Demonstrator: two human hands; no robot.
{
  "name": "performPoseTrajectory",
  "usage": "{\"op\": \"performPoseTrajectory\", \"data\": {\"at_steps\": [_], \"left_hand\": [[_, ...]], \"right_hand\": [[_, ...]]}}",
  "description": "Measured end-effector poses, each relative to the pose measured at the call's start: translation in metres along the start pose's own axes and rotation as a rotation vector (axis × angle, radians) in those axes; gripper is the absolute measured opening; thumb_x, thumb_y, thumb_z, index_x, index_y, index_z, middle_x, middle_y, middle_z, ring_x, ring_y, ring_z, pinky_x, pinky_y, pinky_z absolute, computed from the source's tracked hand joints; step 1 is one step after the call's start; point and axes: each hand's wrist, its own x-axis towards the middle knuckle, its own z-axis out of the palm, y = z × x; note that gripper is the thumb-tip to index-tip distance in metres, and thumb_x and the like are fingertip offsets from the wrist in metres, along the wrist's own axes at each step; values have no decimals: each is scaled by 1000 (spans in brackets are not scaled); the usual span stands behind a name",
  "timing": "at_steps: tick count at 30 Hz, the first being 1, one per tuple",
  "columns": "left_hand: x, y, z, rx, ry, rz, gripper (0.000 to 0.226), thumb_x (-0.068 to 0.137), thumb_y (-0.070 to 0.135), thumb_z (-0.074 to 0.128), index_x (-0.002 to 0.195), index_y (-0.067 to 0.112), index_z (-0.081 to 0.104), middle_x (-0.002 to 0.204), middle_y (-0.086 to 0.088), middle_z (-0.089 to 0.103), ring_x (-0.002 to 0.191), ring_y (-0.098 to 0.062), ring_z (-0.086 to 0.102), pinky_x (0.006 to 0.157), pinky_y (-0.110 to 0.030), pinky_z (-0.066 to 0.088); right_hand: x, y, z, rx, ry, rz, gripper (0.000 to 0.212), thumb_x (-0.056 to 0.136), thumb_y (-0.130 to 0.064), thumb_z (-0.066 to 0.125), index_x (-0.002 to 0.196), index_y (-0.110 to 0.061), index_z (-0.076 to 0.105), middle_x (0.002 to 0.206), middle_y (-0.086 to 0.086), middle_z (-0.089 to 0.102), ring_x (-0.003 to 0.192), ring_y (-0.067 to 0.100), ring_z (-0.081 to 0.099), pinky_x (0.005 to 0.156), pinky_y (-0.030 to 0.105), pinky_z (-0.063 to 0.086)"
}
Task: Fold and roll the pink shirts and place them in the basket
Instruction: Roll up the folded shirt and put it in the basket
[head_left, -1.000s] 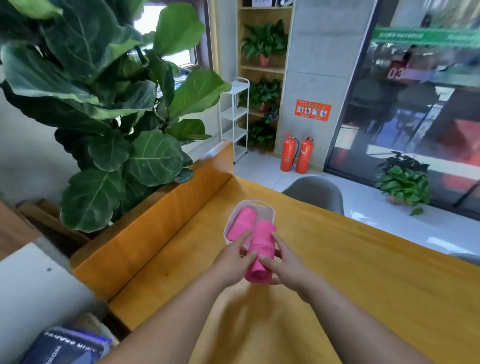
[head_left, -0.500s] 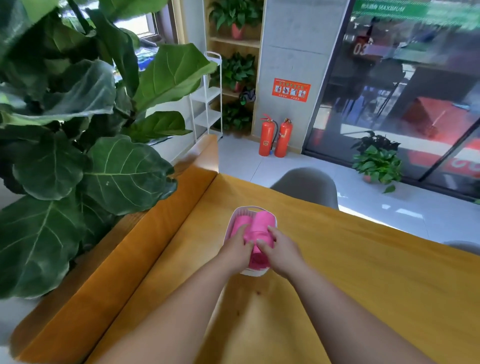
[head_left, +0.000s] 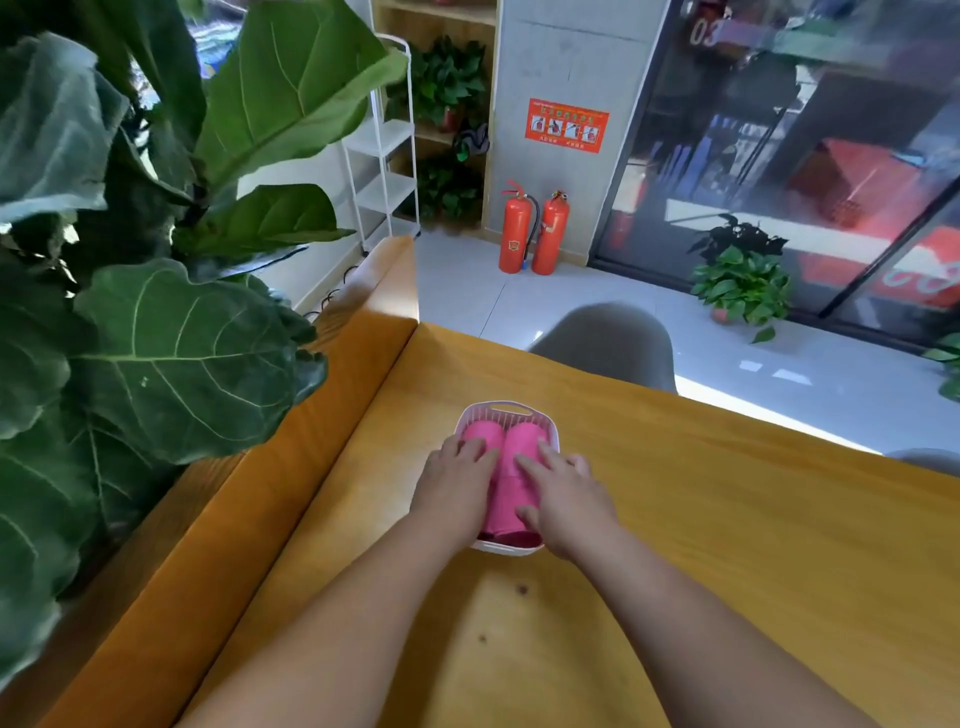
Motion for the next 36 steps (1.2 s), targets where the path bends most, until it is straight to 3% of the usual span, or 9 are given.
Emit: {"op": "performPoseTrajectory", "data": {"at_steps": [3, 5, 11, 16, 23, 31, 36], "left_hand": [[5, -12, 1, 115, -25, 57, 68, 101, 44, 58, 162, 28, 33, 169, 1, 31, 159, -32, 15, 129, -50, 10], [9, -17, 3, 123, -53, 67, 77, 99, 52, 63, 164, 29, 29, 172, 3, 27, 161, -30, 8, 130, -52, 5], [12, -19, 13, 127, -80, 57, 83, 96, 55, 67, 165, 32, 27, 172, 7, 27, 162, -30, 1, 131, -50, 9], [15, -16, 7, 103, -116, 33, 86, 93, 52, 73, 164, 33, 28, 172, 9, 28, 163, -28, 1, 131, -52, 9], [1, -4, -4, 158, -131, 46, 75, 101, 38, 61, 165, 30, 24, 174, 5, 25, 163, -28, 0, 131, -53, 3], [-26, 19, -16, 30, -50, 44, 73, 104, 59, 46, 167, 32, 21, 174, 2, 22, 161, -35, 11, 130, -50, 16], [-36, 63, -23, -45, -47, 109, 73, 106, 61, 43, 168, 34, 16, 176, 4, 17, 162, -34, 8, 130, -52, 13]], "right_hand": [[12, -3, -3, -75, -85, 15, 84, 96, -57, 65, 164, -46, 18, 176, -9, 9, 155, 35, 20, 114, 54, 42], [15, -6, 2, -108, -98, 41, 86, 96, -56, 66, 165, -47, 15, 177, -9, 7, 153, 36, 24, 113, 53, 42], [18, -10, 18, -88, -108, 85, 85, 100, -51, 65, 165, -49, 10, 177, -8, 0, 142, 34, 43, 103, 47, 49], [19, -8, 17, -48, -141, 89, 86, 101, -48, 65, 166, -48, 9, 178, -8, -4, 139, 36, 49, 102, 48, 52], [-5, -11, 18, -56, -155, 70, 84, 102, -50, 59, 167, -44, 7, 178, -2, -5, 147, 34, 40, 107, 48, 47], [-56, 13, -2, 56, -6, 31, 73, 106, -54, 53, 167, -42, 14, 177, -7, -3, 152, 32, 32, 111, 48, 44], [-92, 48, -8, 74, 65, 60, 68, 106, -63, 43, 166, -42, 18, 177, -8, -2, 153, 32, 31, 115, 49, 43]]}}
